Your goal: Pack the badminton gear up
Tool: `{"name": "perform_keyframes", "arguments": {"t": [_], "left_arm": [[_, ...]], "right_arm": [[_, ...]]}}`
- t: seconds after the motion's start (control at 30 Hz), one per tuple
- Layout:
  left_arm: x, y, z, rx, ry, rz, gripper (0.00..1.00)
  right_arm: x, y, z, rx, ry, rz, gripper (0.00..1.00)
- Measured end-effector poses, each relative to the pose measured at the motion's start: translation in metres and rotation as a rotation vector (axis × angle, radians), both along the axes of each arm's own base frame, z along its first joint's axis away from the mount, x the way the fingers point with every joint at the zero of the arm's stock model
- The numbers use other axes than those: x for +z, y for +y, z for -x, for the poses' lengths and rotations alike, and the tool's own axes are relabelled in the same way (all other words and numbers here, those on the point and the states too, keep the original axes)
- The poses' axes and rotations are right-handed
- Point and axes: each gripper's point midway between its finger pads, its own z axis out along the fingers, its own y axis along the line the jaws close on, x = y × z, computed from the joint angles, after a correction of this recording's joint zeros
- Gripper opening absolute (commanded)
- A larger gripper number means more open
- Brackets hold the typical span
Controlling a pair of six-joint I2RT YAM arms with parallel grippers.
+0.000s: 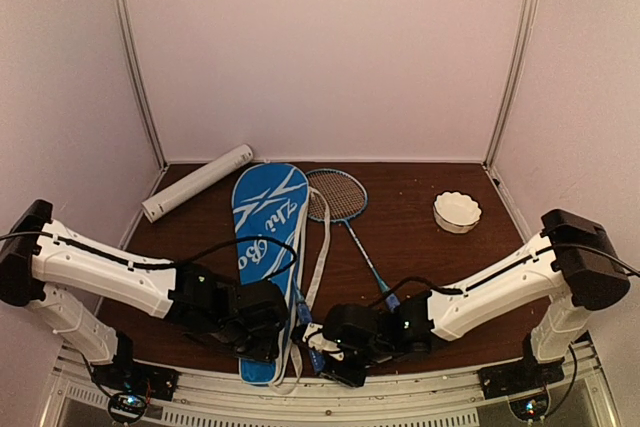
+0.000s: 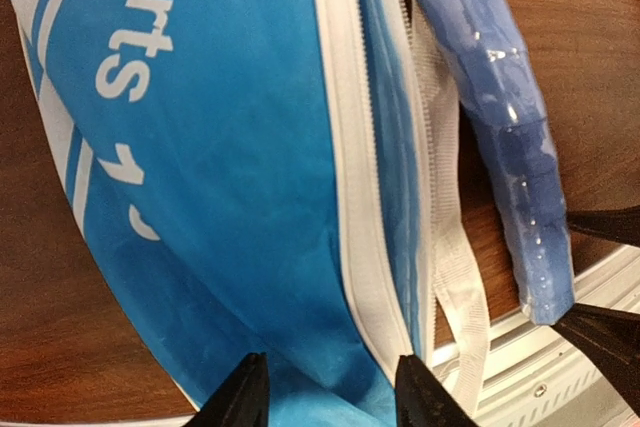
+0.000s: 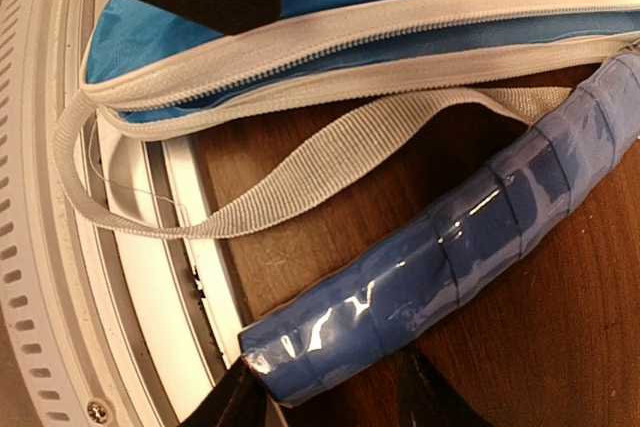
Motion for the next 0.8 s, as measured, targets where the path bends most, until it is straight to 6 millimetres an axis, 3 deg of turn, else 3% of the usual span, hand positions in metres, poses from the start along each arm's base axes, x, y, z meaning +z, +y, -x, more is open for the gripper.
{"name": "perform_keyframes", "arguments": {"t": [0.33, 0.53, 0.7, 0.8], "left_arm": [[-0.011, -0.004, 0.002, 0.003, 0.019, -0.008, 0.37], [-0.012, -0.004, 0.002, 0.0, 0.02, -0.013, 0.24], [-0.012, -0.004, 0.002, 0.001, 0.02, -0.013, 0.01], [-0.012, -0.004, 0.002, 0.002, 0.02, -0.012, 0.0]], "right_arm": [[0.0, 0.001, 0.001, 0.002, -0.002, -0.002, 0.46], [0.001, 0.009, 0.002, 0.008, -0.003, -0.006, 0.45], [0.001, 0.01, 0.004, 0.011, -0.002, -0.007, 0.43], [0.001, 0.011, 0.004, 0.012, -0.002, -0.008, 0.4]]}}
